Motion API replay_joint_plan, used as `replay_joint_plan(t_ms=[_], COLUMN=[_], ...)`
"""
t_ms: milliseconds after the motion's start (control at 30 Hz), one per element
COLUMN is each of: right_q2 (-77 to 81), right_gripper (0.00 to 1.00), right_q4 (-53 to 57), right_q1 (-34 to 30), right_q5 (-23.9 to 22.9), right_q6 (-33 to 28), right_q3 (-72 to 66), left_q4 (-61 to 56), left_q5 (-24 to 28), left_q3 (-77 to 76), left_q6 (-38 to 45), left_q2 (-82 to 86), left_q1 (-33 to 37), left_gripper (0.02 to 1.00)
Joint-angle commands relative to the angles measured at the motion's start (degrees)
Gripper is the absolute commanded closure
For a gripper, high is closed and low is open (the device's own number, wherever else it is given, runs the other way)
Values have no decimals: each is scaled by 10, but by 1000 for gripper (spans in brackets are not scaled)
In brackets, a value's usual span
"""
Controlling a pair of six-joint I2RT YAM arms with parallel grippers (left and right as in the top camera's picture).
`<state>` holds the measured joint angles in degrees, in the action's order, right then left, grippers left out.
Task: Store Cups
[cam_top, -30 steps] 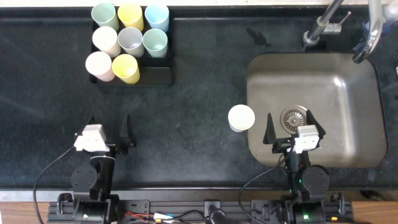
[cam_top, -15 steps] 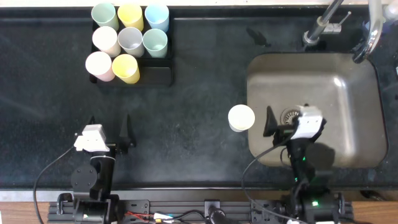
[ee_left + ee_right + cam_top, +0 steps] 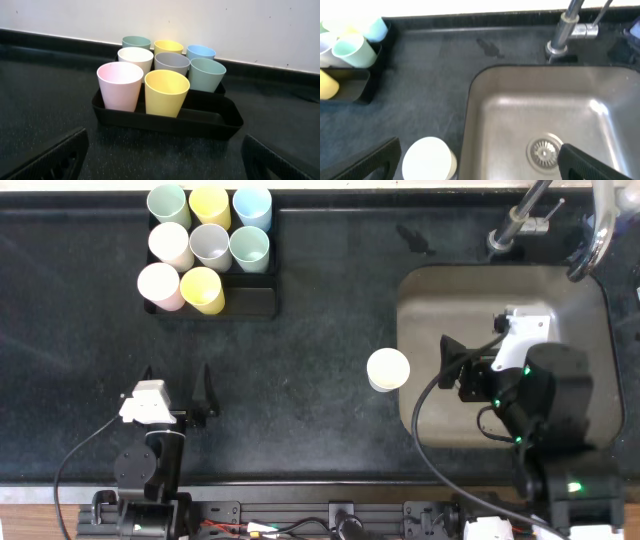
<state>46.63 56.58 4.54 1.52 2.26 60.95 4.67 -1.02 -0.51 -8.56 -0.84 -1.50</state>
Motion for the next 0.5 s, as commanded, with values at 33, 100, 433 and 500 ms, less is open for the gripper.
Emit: replay_joint_plan(t_ms=[33, 100, 433, 500], right_q2=[54, 80, 230, 247], right_gripper=[5, 7, 5, 5], right_q4=[75, 106, 280, 282], right_q1=[3, 9, 11, 11], right_q5=[7, 22, 152, 168], right_q6=[-16, -17, -79, -43], right_q3=[97, 134, 246, 248], left_q4=[2, 2, 2, 2], left_q5=[9, 9, 9, 9], left_q3=[1, 1, 1, 1], left_q6=[11, 11, 11, 11], left_q2=[7, 7, 7, 7], left_q1=[-2, -2, -2, -2], left_gripper=[18, 18, 18, 18])
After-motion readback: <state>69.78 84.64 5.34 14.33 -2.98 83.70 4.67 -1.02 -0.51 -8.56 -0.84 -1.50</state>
